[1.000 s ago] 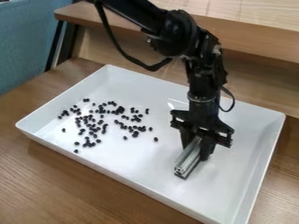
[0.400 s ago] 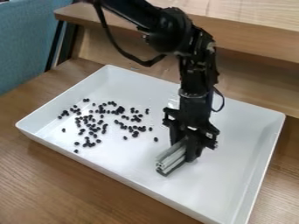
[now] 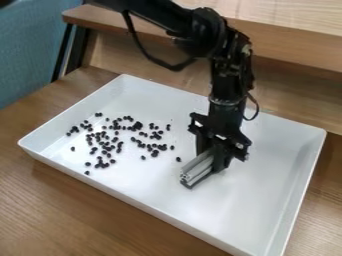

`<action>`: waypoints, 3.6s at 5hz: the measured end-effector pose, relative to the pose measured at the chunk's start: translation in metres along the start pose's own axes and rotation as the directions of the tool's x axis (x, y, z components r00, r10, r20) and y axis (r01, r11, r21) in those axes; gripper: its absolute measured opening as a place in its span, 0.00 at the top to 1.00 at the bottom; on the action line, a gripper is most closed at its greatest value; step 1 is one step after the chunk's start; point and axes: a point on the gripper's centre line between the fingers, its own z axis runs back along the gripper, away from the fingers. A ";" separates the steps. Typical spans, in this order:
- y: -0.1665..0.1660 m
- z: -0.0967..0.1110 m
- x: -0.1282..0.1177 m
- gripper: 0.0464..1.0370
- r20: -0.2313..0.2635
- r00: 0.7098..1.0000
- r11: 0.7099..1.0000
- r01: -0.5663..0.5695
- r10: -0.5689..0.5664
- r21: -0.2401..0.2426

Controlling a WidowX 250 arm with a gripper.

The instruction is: Sweep into pile

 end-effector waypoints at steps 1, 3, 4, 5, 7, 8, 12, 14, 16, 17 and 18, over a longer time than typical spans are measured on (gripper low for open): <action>0.015 0.000 0.005 0.64 0.044 0.997 0.998 -0.059 0.060 -0.011; 0.030 -0.003 0.005 0.64 0.086 0.987 0.990 -0.135 0.137 -0.027; 0.041 -0.004 0.002 0.64 0.088 0.979 0.983 -0.184 0.186 -0.026; 0.057 -0.005 -0.009 0.64 0.086 0.972 0.975 -0.222 0.220 0.009; 0.087 -0.006 -0.032 0.64 0.076 0.954 0.956 -0.293 0.290 0.025; 0.099 -0.007 -0.040 0.65 0.079 0.945 0.947 -0.321 0.318 0.024; 0.127 -0.007 -0.042 0.65 0.055 0.961 0.962 -0.273 0.272 0.012; 0.134 -0.009 -0.048 0.65 0.086 0.947 0.951 -0.310 0.309 -0.007; 0.148 -0.010 -0.068 0.65 0.073 0.933 0.936 -0.353 0.353 -0.012; 0.148 -0.010 -0.073 0.65 0.044 0.951 0.952 -0.305 0.305 -0.001; 0.155 -0.009 -0.074 0.65 -0.001 0.973 0.972 -0.232 0.232 0.022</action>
